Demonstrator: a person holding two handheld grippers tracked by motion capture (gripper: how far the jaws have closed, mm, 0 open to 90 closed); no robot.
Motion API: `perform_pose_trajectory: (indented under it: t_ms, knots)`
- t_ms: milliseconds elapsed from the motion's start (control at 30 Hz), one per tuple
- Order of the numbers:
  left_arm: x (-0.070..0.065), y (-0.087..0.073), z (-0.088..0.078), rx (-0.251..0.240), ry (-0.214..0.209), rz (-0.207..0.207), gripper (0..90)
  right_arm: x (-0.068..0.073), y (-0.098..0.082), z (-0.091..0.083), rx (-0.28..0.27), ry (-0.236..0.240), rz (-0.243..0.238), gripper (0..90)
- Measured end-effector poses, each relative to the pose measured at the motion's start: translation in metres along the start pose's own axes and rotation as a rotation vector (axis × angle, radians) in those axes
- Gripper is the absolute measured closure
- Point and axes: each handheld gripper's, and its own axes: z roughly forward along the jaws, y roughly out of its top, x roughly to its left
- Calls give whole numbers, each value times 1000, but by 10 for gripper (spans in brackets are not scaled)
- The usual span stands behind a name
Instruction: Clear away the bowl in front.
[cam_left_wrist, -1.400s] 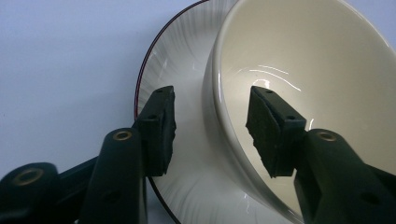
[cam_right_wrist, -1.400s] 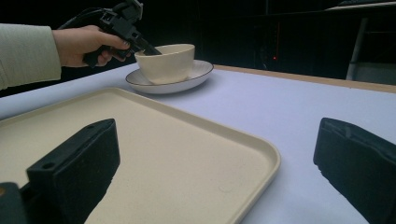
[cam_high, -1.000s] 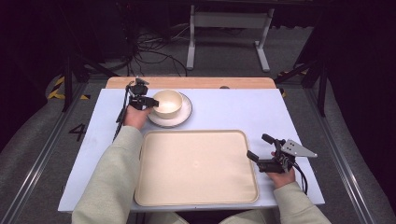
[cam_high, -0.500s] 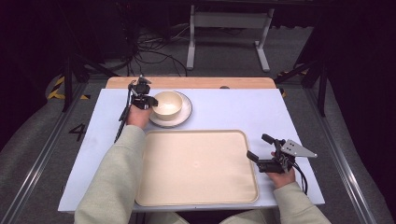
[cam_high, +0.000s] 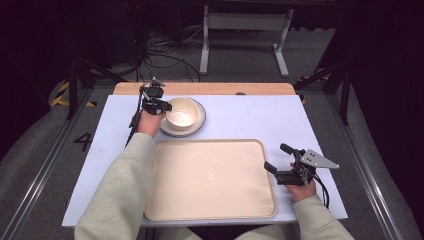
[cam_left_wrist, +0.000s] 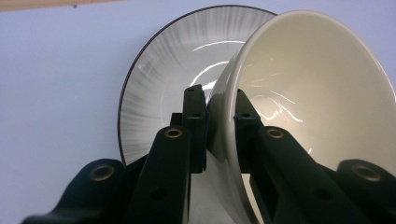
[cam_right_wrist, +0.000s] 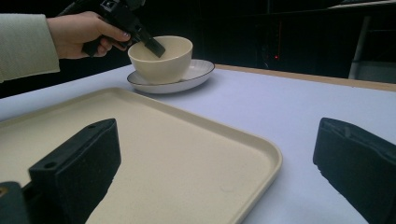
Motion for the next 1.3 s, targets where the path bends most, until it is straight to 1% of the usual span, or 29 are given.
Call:
perform_pose_trajectory:
  t_ms: [33, 100, 200, 400, 500, 533, 600, 633, 667, 700, 867, 1033, 1067, 1200, 1233, 1267, 1300]
  knots:
    - [0, 0, 0, 0, 0, 0, 812, 0, 0, 0, 0, 0, 0, 12]
    - [-1, 1, -4, -7, -16, -3, 812, 0, 0, 0, 0, 0, 0, 12]
    - [-1, 2, -11, -17, -11, 10, 812, 0, 0, 0, 3, 0, 0, 13]
    - [1, 2, -20, -22, -17, 6, 812, 0, 0, 0, 5, -1, -1, 14]
    - [0, 4, -26, -24, -18, 24, 812, 0, 0, 0, 7, -1, 1, 14]
    - [-2, 4, -28, -31, -15, 23, 811, 0, 0, 0, 6, -1, 0, 14]
    - [-3, 6, -32, -31, -17, 39, 812, 0, 0, 0, 6, -1, 1, 14]
    - [-5, 6, -34, -39, -22, 31, 811, 0, 0, 0, 6, -1, 1, 14]
    - [-5, 7, -37, -38, -23, 49, 811, 0, 0, 0, 6, -1, 2, 14]
    - [-7, 7, -39, -45, -27, 43, 812, 0, 0, 0, 4, -2, 2, 14]
    - [-11, 8, -47, -58, -50, 44, 812, 0, 0, 0, 4, -1, 2, 14]
    - [-13, 9, -53, -68, -62, 66, 812, 0, 0, 0, 2, -1, 2, 14]
    - [-15, 9, -56, -70, -67, 56, 811, 0, 0, 0, 3, -1, 2, 14]
    - [-16, 9, -62, -72, -75, 77, 811, 0, 0, 0, 2, 0, 3, 14]
    - [-17, 9, -63, -71, -75, 91, 811, 0, 0, 0, 3, 0, 3, 14]
    - [-18, 9, -65, -69, -74, 97, 810, 0, 0, 0, 3, 0, 3, 14]
    - [-18, 9, -65, -69, -74, 97, 810, 0, 0, 0, 3, 0, 3, 14]
